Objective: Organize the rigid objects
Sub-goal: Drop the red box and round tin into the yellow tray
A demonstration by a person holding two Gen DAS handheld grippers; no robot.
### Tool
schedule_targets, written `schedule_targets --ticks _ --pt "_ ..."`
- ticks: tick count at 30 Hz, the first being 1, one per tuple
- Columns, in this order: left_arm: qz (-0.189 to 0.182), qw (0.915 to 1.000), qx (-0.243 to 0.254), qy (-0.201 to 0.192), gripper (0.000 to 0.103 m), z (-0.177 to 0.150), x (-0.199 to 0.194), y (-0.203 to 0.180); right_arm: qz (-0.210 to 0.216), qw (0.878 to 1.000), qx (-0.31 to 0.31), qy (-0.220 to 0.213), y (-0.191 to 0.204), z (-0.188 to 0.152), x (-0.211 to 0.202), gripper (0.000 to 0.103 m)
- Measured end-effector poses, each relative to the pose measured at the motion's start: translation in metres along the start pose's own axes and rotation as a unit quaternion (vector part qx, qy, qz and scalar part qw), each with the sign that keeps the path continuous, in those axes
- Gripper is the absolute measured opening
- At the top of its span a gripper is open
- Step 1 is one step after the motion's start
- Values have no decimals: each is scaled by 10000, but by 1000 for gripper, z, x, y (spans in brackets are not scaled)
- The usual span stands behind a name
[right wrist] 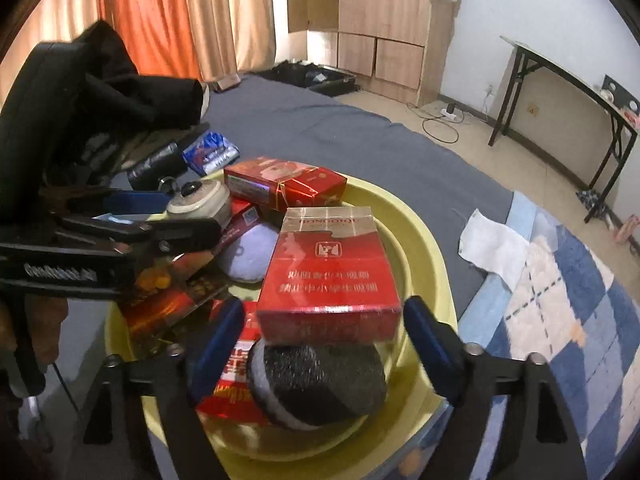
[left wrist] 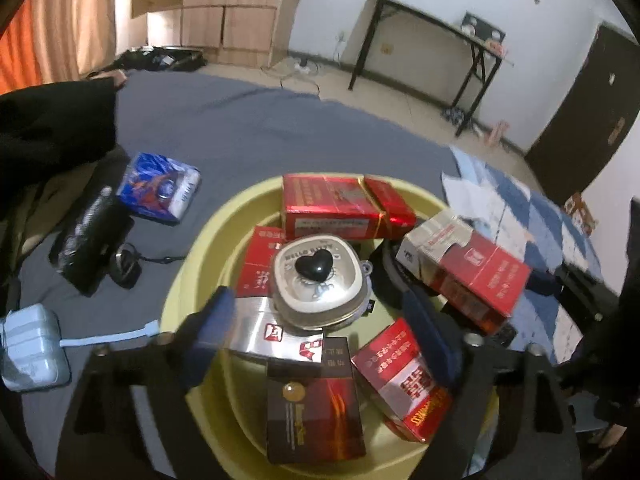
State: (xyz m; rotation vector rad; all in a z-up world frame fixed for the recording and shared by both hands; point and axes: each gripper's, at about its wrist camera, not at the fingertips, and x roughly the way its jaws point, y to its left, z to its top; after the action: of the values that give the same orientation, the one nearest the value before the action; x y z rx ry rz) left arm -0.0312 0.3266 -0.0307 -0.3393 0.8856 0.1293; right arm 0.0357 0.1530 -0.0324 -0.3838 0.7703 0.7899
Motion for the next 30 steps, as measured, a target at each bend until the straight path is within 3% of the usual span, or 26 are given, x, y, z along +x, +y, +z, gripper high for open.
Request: schedule_targets --ticks 4,12,16,18,21,25,30 --pt "-12 9998 -119 -132 103 -7 -18 2 131 9995 165 -227 -9 -10 -17 103" --pt "468 9973 -108 -558 103 -47 -63 4 405 9961 501 -601 -40 -44 -57 103" --pt "767 9942 -255 -710 103 -87 -73 2 330 9949 208 -931 -47 -88 -81 103" --pt "1209 9888 -150 -862 103 -111 -75 -9 277 9945 -16 -1008 -49 -115 -87 103" --pt "1378 9862 59 -910 103 -140 -68 -25 355 9975 -174 -583 -51 -141 -77 103" --pt "1358 9893 184 -495 103 -159 -40 -39 266 9965 -755 -222 -42 -161 -61 103" --pt "1602 9858 493 -63 103 -180 -10 -51 366 9975 -600 47 -44 -162 -41 103"
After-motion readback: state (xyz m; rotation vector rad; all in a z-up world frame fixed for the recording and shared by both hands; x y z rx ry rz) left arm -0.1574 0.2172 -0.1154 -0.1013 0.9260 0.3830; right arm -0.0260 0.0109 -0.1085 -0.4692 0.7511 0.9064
